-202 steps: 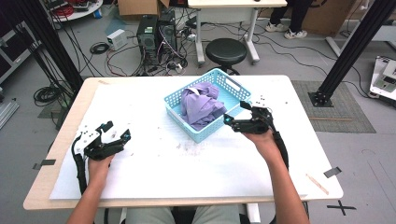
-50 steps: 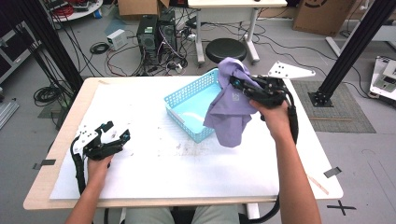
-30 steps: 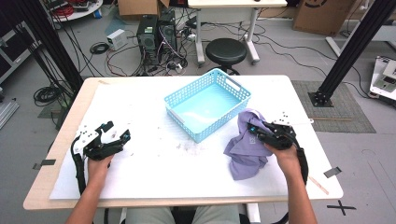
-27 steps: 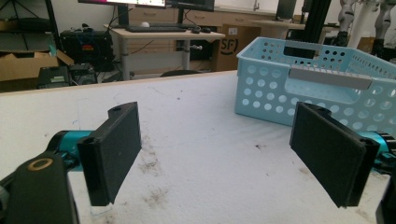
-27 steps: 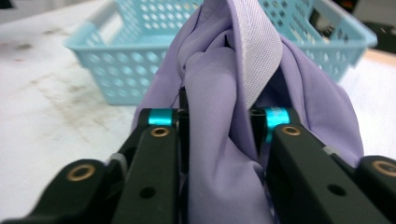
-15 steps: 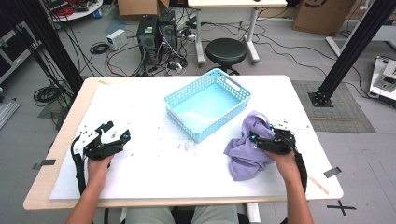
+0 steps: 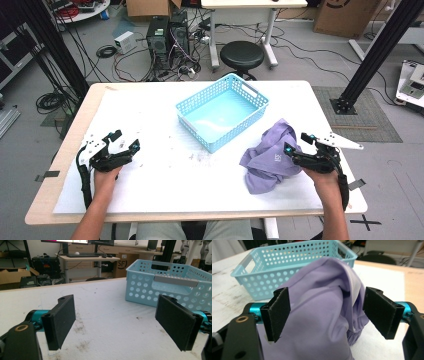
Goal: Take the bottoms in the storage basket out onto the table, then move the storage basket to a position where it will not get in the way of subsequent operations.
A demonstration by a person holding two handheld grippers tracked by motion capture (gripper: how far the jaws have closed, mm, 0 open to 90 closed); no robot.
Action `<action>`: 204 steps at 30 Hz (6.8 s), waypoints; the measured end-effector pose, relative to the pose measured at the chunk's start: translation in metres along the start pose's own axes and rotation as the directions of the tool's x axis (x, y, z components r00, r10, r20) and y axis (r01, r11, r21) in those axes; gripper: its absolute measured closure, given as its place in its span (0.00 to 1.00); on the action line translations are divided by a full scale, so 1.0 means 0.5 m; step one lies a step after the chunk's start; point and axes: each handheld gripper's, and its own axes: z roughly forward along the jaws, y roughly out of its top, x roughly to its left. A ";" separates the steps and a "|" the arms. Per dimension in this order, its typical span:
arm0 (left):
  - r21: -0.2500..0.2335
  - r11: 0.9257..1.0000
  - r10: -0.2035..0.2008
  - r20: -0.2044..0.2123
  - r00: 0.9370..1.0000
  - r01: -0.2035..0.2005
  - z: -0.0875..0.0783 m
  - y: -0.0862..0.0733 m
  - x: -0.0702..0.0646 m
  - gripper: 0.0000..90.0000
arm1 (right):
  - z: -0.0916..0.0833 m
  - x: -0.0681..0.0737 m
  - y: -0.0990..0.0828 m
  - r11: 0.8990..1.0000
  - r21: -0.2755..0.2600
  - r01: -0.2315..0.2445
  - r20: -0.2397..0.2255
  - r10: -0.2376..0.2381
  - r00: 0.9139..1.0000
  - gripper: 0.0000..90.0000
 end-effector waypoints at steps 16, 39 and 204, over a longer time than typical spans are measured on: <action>-0.003 1.000 -0.007 0.002 1.000 0.007 0.000 0.000 0.001 0.18 | -0.005 0.044 0.038 0.998 -0.066 0.015 -0.061 -0.019 0.998 0.25; -0.001 1.000 -0.010 0.001 1.000 0.010 -0.001 0.000 0.002 0.18 | 0.112 0.140 0.077 0.999 -0.031 0.042 -0.189 -0.047 0.981 0.30; 0.208 0.977 -0.079 0.116 0.990 0.054 0.291 0.148 0.000 0.31 | 0.087 0.135 0.023 0.994 0.054 0.096 -0.045 -0.094 0.995 0.28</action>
